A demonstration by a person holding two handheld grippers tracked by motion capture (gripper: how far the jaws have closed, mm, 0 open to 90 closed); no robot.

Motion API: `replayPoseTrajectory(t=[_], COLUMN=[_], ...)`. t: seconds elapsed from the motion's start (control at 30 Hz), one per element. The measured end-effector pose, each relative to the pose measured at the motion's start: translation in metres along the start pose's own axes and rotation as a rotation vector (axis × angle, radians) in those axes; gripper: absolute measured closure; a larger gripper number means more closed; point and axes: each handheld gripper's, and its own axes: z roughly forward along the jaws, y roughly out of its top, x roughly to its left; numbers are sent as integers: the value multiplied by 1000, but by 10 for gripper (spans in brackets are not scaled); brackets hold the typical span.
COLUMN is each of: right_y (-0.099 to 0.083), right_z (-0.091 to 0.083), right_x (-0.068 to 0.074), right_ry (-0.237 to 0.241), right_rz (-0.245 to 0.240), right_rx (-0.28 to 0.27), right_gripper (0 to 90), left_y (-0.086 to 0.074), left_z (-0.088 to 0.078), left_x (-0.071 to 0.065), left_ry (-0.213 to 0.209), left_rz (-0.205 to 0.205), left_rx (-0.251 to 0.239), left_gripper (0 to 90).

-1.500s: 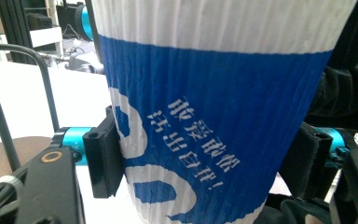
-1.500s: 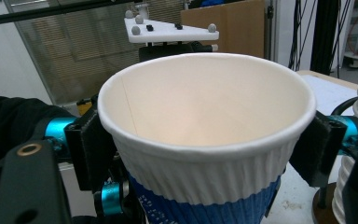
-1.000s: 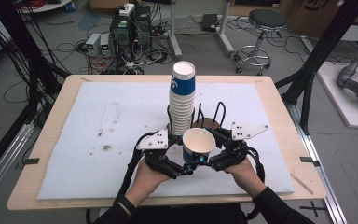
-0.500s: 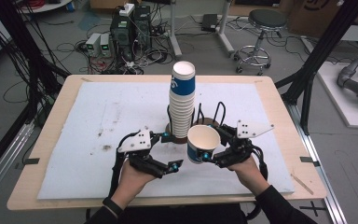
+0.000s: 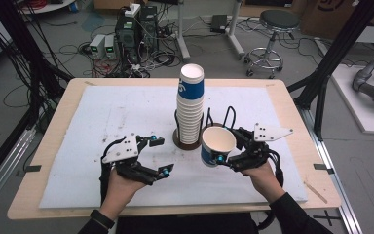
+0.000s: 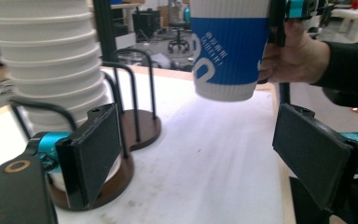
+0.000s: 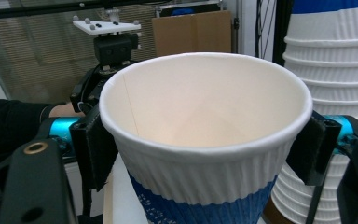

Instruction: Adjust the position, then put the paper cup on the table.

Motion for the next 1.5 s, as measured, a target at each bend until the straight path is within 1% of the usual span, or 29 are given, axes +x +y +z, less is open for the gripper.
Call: replayPoseTrajectory(t=[0.13,0.23,0.27,0.3,0.4,0.5,0.73,0.8,0.97,1.1,1.2,1.33,1.4,1.47,1.5], right_y=[0,-1,-2,-2,-3,-4,-5,-5,-5,-5,-5,-5,-4,-4,-4], right_z=[-5,-8,-9,-10,-11,-11,-13,-13,-14,-13,-12,-11,-11,-11,-11], right_x=[-2,-4,-4,-4,-5,-6,-5,-4,-4,-4,-4,-4,-4,-4,-4], right_ry=[-16,-29,-29,-32,-38,-41,-45,-43,-45,-47,-47,-46,-46,-51,-52], right_rz=[6,2,9,11,12,9,11,11,8,6,7,5,5,2,3], right_rx=[-2,0,4,4,4,12,18,19,17,21,17,19,17,22,23], right_gripper=[226,226,226,225,225,225,226,226,225,226,225,225,225,225,225], left_y=[-1,0,1,1,2,1,-1,-1,-4,-8,-11,-13,-13,-14,-14], left_z=[-12,-20,-23,-24,-27,-26,-22,-22,-23,-25,-25,-25,-26,-28,-29], left_x=[1,3,3,4,5,6,6,6,8,8,7,7,7,8,8], left_ry=[25,46,49,50,67,59,52,57,65,100,128,126,122,101,101], left_rz=[2,9,7,3,15,5,-4,3,-4,7,36,37,25,-15,-23], left_rx=[-13,-35,-47,-59,-72,-92,-93,-96,-91,-72,-51,-33,-41,-88,-99], left_gripper=[153,153,153,153,153,153,153,153,153,153,153,153,153,153,153])
